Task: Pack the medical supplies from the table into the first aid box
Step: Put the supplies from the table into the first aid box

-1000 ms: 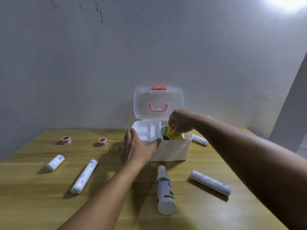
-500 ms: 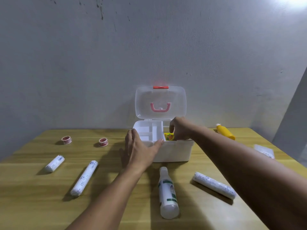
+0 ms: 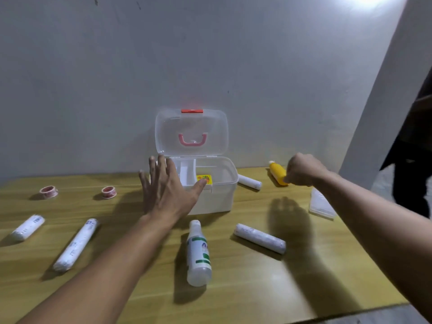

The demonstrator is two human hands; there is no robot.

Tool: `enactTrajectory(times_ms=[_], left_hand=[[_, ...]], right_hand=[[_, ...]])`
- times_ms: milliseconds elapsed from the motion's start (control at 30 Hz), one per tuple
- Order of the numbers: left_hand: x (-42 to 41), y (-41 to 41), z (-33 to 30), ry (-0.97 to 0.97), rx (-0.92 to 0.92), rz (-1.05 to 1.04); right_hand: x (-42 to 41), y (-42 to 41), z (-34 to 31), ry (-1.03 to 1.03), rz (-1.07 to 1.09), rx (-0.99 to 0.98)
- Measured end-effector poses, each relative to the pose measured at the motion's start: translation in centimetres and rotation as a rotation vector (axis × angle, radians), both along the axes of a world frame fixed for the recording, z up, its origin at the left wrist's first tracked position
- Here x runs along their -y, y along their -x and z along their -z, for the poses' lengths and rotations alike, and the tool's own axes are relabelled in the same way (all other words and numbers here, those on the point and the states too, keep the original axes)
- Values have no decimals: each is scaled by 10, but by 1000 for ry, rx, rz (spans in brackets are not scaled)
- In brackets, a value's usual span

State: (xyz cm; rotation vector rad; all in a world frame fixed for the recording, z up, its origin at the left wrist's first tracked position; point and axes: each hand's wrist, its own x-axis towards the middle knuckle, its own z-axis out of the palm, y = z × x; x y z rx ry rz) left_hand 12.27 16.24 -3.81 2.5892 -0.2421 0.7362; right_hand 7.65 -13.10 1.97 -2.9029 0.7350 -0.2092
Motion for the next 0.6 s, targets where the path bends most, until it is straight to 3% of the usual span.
enactTrajectory(times_ms=[133, 267, 467, 600], left_hand=[[9, 2, 5, -89, -10, -23], [9, 0, 5, -159, -72, -58], [9, 1, -2, -232, -183, -68], [4, 3, -8, -156, -186, -34]], right_hand=[[27, 30, 26, -43, 221, -87], [35, 46, 39, -139, 293, -122], [24, 51, 12, -185, 201, -20], [2, 49, -28, -240, 41, 30]])
